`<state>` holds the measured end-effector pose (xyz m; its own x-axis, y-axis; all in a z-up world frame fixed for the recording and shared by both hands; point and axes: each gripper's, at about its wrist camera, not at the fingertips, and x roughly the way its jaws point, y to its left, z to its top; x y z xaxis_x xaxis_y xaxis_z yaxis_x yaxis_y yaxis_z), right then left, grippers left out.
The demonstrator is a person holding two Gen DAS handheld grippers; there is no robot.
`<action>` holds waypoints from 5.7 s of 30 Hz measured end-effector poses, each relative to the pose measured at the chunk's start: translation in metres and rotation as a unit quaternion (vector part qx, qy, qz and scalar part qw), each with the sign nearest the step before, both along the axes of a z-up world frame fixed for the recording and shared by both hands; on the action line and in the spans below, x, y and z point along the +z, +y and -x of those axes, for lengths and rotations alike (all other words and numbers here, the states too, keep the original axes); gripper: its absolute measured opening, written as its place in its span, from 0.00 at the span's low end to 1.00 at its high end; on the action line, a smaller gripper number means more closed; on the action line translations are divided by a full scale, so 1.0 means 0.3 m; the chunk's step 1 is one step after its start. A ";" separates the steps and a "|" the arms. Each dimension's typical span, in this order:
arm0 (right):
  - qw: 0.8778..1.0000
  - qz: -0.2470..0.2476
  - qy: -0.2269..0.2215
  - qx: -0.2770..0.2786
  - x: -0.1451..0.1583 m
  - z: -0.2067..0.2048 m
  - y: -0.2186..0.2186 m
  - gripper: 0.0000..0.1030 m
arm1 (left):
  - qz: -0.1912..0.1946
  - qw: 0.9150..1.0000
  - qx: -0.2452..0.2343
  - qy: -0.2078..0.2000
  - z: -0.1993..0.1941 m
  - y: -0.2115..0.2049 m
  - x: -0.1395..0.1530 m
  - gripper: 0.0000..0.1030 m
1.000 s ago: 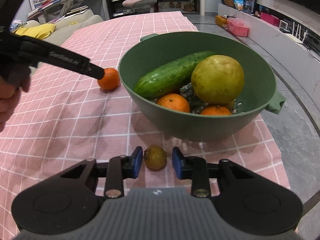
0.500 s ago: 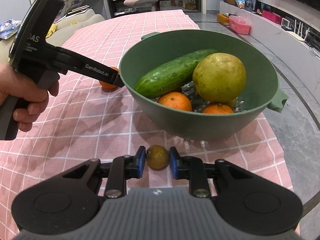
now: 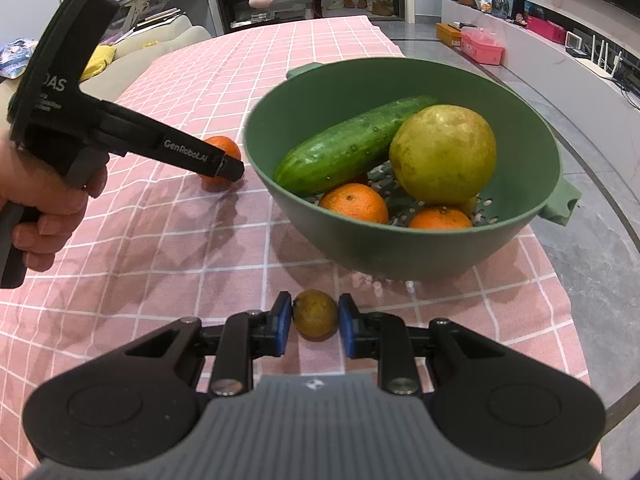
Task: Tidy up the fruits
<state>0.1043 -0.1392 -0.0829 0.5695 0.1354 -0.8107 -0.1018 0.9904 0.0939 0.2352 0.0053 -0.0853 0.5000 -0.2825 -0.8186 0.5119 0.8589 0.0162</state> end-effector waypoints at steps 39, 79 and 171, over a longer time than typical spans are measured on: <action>0.993 -0.086 -0.041 -0.069 0.281 -0.121 -0.304 0.20 | 0.006 0.998 -0.046 -0.036 0.215 -0.272 0.242 0.47; 0.994 -0.092 -0.024 -0.058 0.407 -0.109 -0.359 0.29 | 0.048 0.995 0.089 -0.004 0.299 -0.242 0.410 0.60; 0.999 -0.039 -0.010 0.005 0.532 0.101 -0.461 0.43 | 0.021 0.968 0.250 -0.009 0.537 -0.423 0.508 0.87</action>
